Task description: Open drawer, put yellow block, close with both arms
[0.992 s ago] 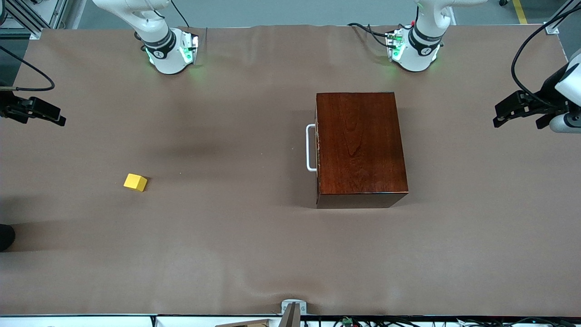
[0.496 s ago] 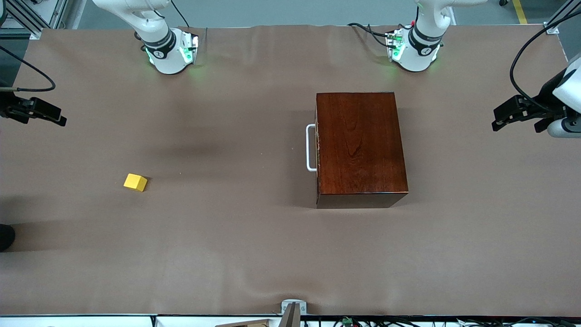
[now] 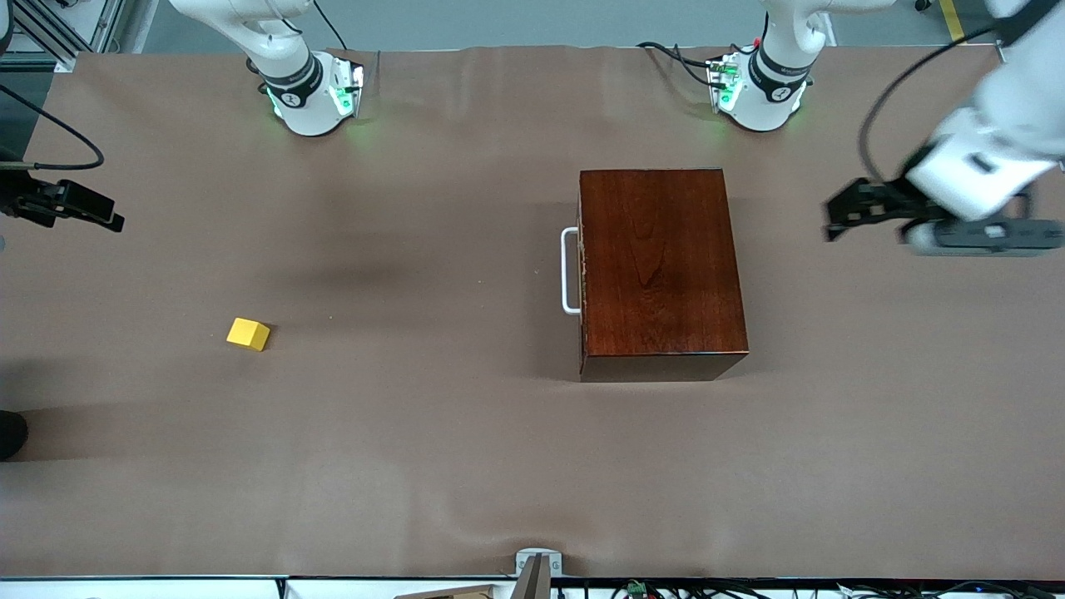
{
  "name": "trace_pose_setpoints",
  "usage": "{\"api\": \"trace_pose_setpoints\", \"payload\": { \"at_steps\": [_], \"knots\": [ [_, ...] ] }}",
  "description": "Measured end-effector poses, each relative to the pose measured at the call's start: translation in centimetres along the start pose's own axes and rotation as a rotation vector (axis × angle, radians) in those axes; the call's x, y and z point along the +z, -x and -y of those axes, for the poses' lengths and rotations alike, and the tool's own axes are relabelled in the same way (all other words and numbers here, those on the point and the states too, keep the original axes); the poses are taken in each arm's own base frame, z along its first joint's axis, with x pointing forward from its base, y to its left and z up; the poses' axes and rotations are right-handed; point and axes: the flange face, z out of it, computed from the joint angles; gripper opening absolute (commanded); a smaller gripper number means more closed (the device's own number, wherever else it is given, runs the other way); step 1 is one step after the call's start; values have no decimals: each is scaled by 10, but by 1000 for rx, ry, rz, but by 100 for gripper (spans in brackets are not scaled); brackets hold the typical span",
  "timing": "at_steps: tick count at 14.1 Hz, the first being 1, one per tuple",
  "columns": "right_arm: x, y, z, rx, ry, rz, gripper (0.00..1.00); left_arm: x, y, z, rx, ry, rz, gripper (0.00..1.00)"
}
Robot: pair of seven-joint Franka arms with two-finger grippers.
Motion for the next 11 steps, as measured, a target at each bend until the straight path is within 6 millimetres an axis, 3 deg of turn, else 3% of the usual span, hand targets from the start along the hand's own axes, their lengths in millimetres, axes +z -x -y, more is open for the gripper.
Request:
{"api": "trace_pose_setpoints", "payload": {
  "at_steps": [4, 8, 11],
  "knots": [
    [1, 0, 0, 0, 0, 1, 100, 24, 16, -106, -33, 13, 27, 100],
    [1, -1, 0, 0, 0, 2, 100, 52, 53, -215, -103, -4, 31, 100],
    [1, -1, 0, 0, 0, 2, 100, 81, 73, -263, -126, -10, 45, 100]
  ]
}}
